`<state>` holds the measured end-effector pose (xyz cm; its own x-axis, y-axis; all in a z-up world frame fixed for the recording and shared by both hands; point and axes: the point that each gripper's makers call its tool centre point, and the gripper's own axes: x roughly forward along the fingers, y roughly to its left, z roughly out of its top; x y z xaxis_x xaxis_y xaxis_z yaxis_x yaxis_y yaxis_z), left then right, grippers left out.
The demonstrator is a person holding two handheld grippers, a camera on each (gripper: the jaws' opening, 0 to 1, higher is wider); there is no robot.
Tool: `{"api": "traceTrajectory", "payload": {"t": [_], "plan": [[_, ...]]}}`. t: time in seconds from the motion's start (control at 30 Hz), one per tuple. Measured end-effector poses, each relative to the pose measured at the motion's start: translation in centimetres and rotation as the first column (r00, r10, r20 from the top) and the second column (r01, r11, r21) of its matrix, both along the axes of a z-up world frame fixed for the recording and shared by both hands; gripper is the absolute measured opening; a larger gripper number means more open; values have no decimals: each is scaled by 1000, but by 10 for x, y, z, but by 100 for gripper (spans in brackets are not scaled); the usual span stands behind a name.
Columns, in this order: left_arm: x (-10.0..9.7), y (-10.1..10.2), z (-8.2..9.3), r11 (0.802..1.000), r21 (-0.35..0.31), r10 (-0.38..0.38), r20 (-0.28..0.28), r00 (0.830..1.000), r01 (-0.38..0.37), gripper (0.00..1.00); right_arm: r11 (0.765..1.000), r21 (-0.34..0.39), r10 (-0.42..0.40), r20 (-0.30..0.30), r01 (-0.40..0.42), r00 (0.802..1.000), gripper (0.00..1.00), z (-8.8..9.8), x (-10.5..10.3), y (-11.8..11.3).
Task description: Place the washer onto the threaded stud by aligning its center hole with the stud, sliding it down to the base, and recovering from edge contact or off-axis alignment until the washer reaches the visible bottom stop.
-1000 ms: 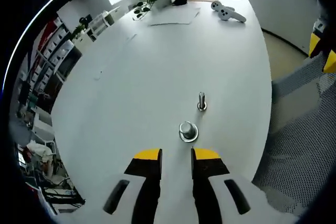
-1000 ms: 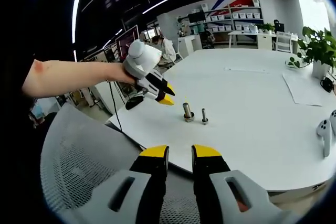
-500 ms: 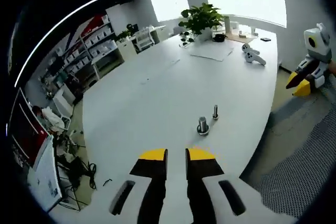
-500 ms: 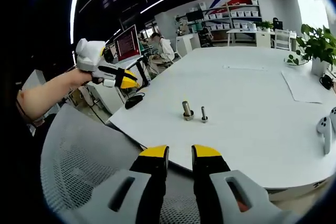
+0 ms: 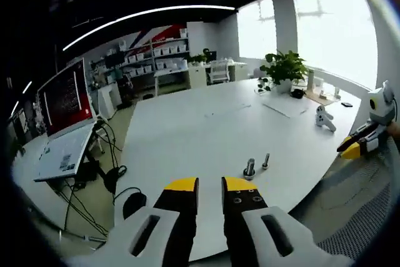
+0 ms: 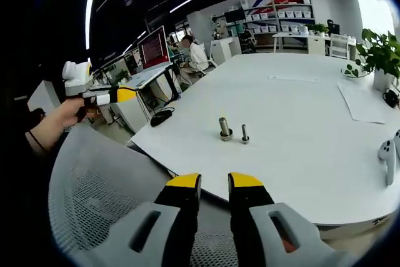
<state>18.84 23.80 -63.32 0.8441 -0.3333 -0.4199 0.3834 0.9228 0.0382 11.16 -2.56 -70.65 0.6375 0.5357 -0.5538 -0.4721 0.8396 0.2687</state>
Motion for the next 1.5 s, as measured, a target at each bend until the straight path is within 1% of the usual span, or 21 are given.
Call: {"api": "traceTrajectory", "payload": {"t": [0.07, 0.1, 0.27, 0.33, 0.4, 0.47, 0.5, 0.53, 0.57, 0.63, 0.67, 0.7, 0.73, 0.77, 0.8, 0.83, 0.9, 1.0, 1.1, 1.23, 1.5], "plan": [[-5, 2, 1, 996, -77, 32, -34, 999, -35, 12, 1000, 3, -3, 4, 3, 1000, 20, 0, 0, 1], [-7, 4, 1, 996, -80, 37, -33, 999, -40, 12, 1000, -1, 3, 1, -3, 1000, 20, 0, -2, 1], [-18, 11, -3, 995, -50, 82, -4, 997, -83, 12, 1000, 4, -5, -2, 5, 1000, 20, 0, -1, 0], [-19, 17, -2, 993, -33, 118, 25, 993, -117, 10, 1000, 8, -13, 2, 13, 1000, 20, 0, -2, 1], [-20, 21, -4, 990, -23, 141, 39, 989, -140, 9, 1000, 8, -7, -1, 7, 1000, 20, 0, -2, 1], [-20, 26, -1, 983, -32, 180, 56, 982, -178, 9, 1000, 3, -3, -6, 3, 1000, 21, -1, -2, 1], [-18, 31, 4, 976, -37, 218, 102, 971, -215, 9, 1000, 3, -5, -6, 5, 1000, 21, -1, -2, 1], [-18, 32, 5, 975, -33, 224, 112, 968, -222, 9, 1000, 2, -9, -5, 9, 1000, 21, -1, -2, 1], [-19, 31, 5, 976, -8, 219, 126, 968, -220, 9, 1000, 3, -13, -3, 13, 1000, 21, -1, -2, 1], [-21, 28, 1, 976, 23, 212, 127, 969, -217, 9, 1000, 7, -17, -2, 17, 1000, 21, -1, -2, 0], [-20, 31, 0, 974, 40, 218, 137, 966, -225, 10, 1000, 6, -16, -1, 16, 1000, 21, 0, -2, 0], [-22, 30, -1, 980, 92, 161, 166, 973, -178, 10, 1000, 6, -17, -2, 17, 1000, 21, 0, -2, 0], [-23, 34, -3, 975, 62, 199, 181, 963, -213, 10, 1000, 8, -24, 0, 24, 1000, 21, 0, -1, -1], [-25, 40, -10, 968, 109, 204, 177, 963, -225, 9, 999, 7, -32, 2, 32, 999, 21, 0, 0, -2], [-27, 43, -13, 965, 136, 202, 160, 966, -224, 6, 999, 10, -40, 5, 40, 999, 21, 0, 0, -2], [-25, 41, -11, 970, 112, 198, 163, 967, -217, 3, 999, 13, -39, 8, 39, 999, 21, 0, -1, -1], [-22, 43, -9, 971, 79, 212, 148, 966, -225, 4, 999, 18, -49, 10, 49, 999, 21, 1, 1, -2], [-18, 44, -10, 968, 118, 199, 160, 967, -219, 3, 999, 19, -49, 13, 49, 999, 21, 2, 3, -1], [-20, 47, -12, 967, 116, 208, 153, 966, -227, 3, 999, 12, -45, 14, 44, 999, 21, 1, 2, 1], [-19, 45, -12, 966, 146, 192, 161, 968, -216, 3, 999, 7, -46, 15, 46, 999, 21, 1, 2, 0], [-18, 47, -15, 964, 160, 190, 152, 970, -214, 3, 999, 5, -47, 15, 47, 999, 21, 2, 2, 1]]}}
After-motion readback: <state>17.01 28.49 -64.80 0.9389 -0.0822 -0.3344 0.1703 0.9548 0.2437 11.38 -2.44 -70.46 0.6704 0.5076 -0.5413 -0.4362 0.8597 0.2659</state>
